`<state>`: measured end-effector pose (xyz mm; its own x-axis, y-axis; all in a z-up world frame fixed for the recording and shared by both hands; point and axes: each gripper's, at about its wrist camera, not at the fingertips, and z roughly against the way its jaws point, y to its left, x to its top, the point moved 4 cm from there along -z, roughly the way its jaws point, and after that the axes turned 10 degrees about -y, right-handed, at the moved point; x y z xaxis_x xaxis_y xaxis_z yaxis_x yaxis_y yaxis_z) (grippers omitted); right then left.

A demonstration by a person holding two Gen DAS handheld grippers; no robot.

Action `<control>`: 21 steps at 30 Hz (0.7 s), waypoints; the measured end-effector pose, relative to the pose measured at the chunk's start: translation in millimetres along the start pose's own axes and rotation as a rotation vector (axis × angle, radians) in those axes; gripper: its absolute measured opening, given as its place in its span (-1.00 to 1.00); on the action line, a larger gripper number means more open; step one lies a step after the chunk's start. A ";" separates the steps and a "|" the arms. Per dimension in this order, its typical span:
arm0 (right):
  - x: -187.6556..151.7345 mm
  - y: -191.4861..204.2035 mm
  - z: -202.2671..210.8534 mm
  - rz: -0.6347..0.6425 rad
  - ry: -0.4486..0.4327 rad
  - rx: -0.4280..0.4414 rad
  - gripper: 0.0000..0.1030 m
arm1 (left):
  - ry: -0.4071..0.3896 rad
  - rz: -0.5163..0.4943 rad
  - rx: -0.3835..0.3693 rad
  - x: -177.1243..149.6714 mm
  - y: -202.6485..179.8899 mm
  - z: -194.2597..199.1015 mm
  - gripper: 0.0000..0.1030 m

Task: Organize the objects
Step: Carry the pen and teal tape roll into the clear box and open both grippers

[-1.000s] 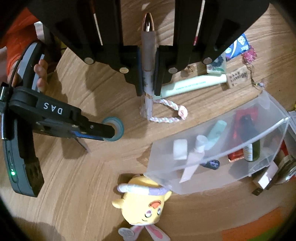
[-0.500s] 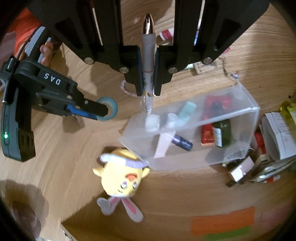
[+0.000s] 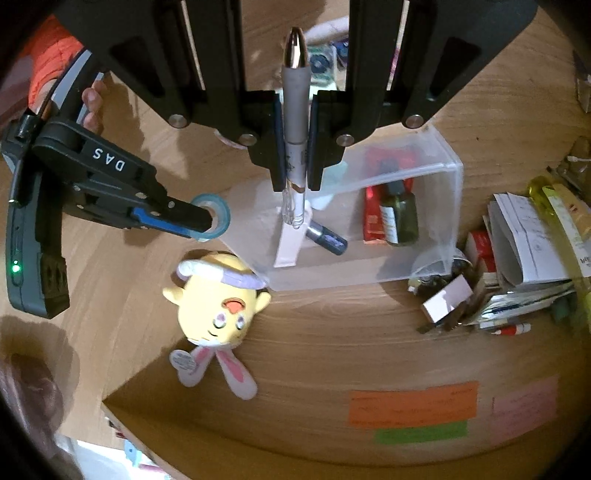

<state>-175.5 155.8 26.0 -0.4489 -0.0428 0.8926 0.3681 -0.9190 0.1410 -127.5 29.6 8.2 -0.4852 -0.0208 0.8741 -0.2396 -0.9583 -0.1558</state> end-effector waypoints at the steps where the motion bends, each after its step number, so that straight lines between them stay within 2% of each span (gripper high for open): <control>1: 2.4 0.2 -2.8 0.001 0.000 0.000 -0.67 | 0.002 0.002 0.006 1.1 2.5 -2.2 -0.80; 10: 16.2 4.3 -26.1 0.027 0.003 0.001 -0.67 | 0.027 0.090 0.043 11.0 33.1 -27.6 -0.80; 13: 19.2 5.3 -35.3 0.036 0.010 0.001 -0.67 | 0.025 0.095 0.080 15.4 43.0 -35.2 -0.80; 21: 17.1 7.8 -71.2 0.041 0.068 0.009 -0.67 | 0.046 0.109 0.097 22.0 58.1 -57.7 -0.80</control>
<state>-238.3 120.0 11.8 -0.4870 -0.1072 0.8668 0.3947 -0.9123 0.1090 -200.6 -10.0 -8.3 -0.5427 -0.1157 0.8319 -0.1016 -0.9741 -0.2018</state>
